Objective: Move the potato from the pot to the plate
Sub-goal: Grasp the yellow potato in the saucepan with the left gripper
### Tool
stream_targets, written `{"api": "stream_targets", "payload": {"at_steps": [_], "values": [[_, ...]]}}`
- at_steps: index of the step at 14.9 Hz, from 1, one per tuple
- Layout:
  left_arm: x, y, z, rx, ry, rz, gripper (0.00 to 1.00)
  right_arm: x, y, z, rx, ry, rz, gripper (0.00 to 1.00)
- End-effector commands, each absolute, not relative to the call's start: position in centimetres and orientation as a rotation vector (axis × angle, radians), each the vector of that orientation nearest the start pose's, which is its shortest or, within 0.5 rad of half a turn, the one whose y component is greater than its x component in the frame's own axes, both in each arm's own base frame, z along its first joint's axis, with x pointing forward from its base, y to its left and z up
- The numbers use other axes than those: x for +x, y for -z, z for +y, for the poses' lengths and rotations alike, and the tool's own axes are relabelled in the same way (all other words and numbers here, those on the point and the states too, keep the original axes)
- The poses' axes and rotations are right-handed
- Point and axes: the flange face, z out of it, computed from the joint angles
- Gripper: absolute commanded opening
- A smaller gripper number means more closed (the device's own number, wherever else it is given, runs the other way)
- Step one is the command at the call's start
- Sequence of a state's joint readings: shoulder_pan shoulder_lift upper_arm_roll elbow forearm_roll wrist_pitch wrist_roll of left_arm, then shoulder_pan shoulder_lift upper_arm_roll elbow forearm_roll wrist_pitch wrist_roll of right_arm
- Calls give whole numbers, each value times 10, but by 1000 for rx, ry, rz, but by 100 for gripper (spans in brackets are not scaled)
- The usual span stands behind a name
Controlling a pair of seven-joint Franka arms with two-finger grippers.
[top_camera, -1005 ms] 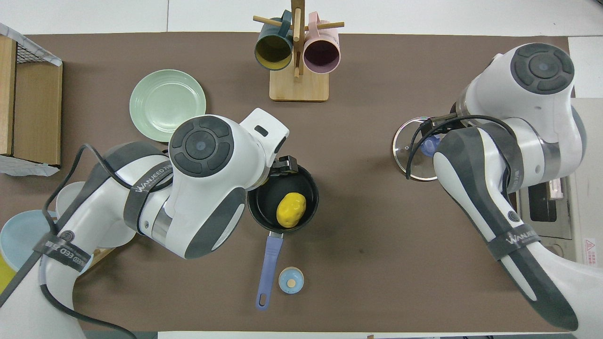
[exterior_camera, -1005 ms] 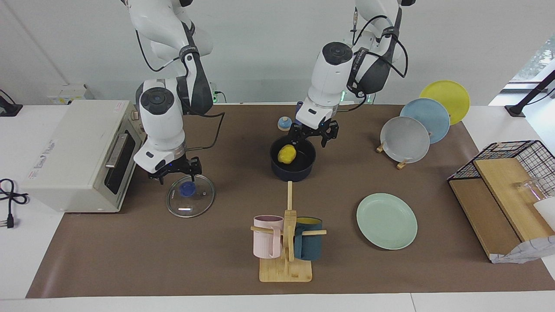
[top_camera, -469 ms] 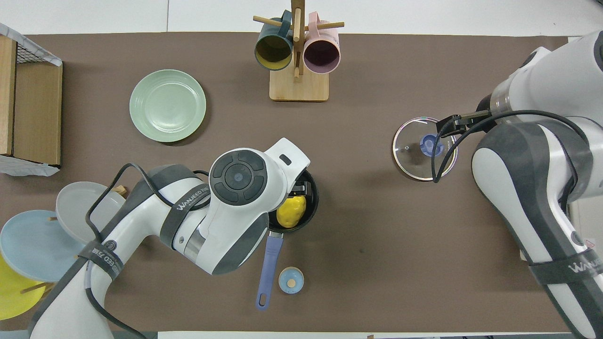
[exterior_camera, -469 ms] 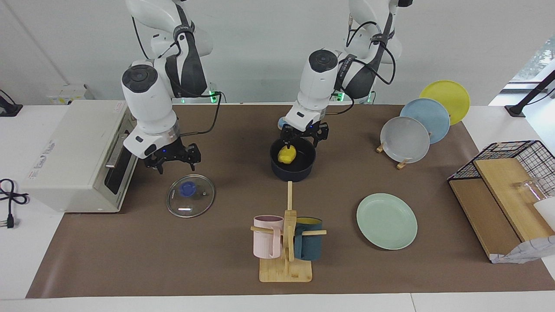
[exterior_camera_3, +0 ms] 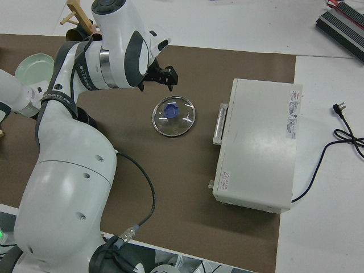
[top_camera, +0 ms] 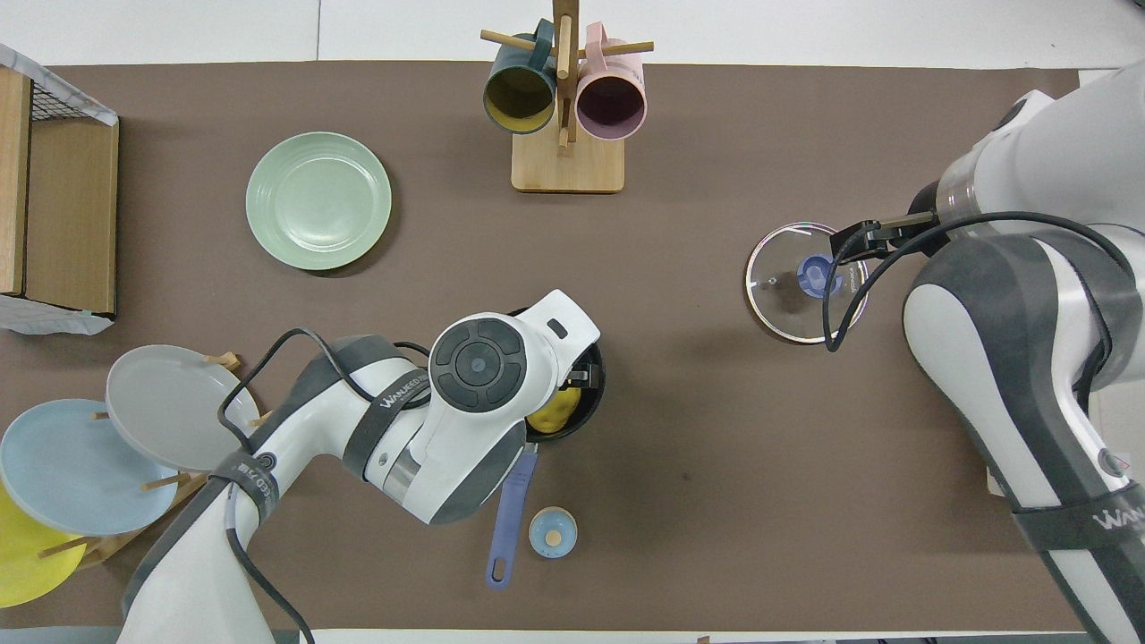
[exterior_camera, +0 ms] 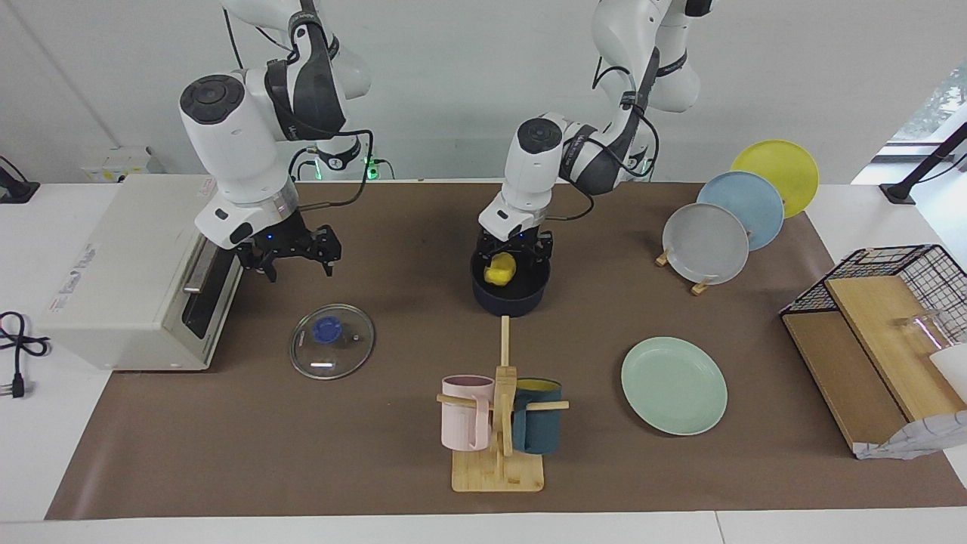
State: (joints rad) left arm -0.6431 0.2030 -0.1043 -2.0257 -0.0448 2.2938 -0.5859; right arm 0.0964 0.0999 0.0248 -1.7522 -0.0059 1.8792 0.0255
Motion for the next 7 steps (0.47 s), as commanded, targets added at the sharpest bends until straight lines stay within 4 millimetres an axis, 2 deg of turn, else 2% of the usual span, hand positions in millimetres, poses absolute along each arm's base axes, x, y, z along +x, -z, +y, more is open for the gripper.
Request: {"api": "stream_targets", "payload": {"at_steps": [1, 7], "values": [[434, -336, -410, -3227, 30, 256, 100, 590, -508, 67, -3113, 29, -160, 100], [433, -326, -410, -3215, 7, 290, 100, 590, -509, 61, -3114, 39, -141, 100]]}}
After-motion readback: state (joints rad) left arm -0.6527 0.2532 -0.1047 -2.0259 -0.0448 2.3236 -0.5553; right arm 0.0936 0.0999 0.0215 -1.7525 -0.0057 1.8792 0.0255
